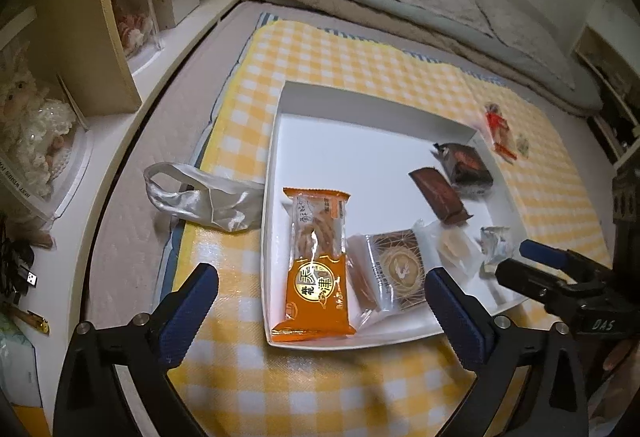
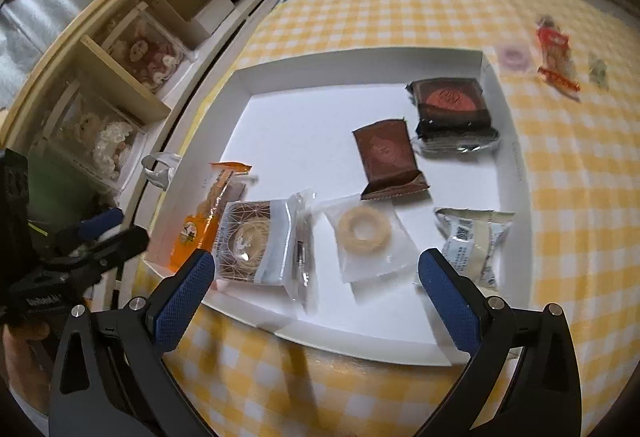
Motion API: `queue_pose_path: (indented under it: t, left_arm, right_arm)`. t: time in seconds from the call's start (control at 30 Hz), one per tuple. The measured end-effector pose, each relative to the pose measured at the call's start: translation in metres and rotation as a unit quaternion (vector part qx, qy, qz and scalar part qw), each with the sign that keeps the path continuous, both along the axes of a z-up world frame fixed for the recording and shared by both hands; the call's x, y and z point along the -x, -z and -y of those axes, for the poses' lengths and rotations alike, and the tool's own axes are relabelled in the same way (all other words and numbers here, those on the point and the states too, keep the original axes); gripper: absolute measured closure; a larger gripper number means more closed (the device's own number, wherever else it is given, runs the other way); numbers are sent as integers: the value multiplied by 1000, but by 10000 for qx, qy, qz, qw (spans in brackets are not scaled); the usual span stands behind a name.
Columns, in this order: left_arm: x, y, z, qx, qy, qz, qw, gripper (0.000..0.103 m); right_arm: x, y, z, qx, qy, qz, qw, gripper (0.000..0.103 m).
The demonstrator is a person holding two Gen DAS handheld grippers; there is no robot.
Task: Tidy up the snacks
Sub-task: 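Open both tools and move them back toward the remaining snacks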
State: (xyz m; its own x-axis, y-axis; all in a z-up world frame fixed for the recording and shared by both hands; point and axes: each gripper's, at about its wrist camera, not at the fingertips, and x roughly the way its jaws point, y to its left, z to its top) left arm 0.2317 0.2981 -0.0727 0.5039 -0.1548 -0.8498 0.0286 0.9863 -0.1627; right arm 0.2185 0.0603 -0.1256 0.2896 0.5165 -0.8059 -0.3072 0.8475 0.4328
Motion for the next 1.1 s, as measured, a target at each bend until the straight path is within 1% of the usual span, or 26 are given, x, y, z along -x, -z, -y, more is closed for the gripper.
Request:
queue_pose_path:
  t: [0.27, 0.5, 0.7, 0.83, 1.1]
  left_arm:
    - [15, -20, 5, -48, -1, 190, 9998, 0]
    - [27, -42, 21, -124, -4, 337, 9994, 0]
    - [32, -60, 36, -92, -42, 475, 9988, 0]
    - [31, -68, 51, -164, -30, 573, 9982, 0]
    - [13, -75, 85, -159, 99, 698, 9974, 0]
  right_arm:
    - [6, -14, 8, 108, -27, 226, 9997, 0]
    - [11, -37, 23, 228, -90, 612, 9978, 0]
    - [10, -57, 45, 268, -45, 839, 9961, 0]
    - [8, -67, 64, 298, 30, 963, 9949, 0]
    - [-4, -84, 110, 439, 205, 1183, 9918, 0]
